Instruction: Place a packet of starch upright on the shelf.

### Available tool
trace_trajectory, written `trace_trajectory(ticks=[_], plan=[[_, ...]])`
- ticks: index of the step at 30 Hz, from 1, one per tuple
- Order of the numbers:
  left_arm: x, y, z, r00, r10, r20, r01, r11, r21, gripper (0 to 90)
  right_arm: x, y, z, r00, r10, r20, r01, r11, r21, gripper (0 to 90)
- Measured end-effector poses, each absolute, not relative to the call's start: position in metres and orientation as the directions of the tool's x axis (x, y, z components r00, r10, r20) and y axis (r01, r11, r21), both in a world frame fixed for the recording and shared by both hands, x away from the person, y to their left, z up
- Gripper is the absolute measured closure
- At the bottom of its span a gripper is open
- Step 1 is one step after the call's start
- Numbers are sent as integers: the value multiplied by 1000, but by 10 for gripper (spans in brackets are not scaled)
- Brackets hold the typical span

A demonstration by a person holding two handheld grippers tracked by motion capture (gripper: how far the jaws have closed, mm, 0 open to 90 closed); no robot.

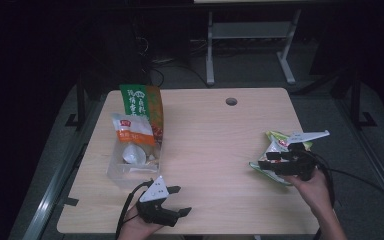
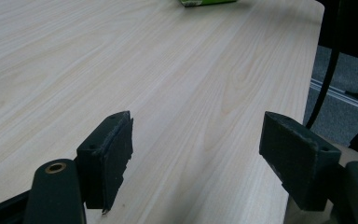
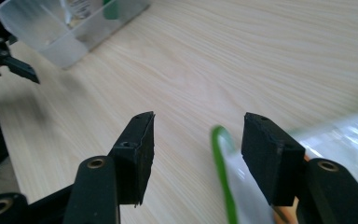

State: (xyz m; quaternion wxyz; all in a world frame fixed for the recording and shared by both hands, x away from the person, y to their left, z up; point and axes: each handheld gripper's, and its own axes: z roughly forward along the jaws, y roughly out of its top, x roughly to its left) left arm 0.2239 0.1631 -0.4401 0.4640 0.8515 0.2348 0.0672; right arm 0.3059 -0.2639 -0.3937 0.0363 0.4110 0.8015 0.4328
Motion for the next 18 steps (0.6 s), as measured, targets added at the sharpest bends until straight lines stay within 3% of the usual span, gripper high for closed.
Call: trace_trajectory(ticks=[18], plan=[[223,160,-442,881,461,-111,345,-462,817,252,298,-341,-420,-462,842,278,728,181,661,402]])
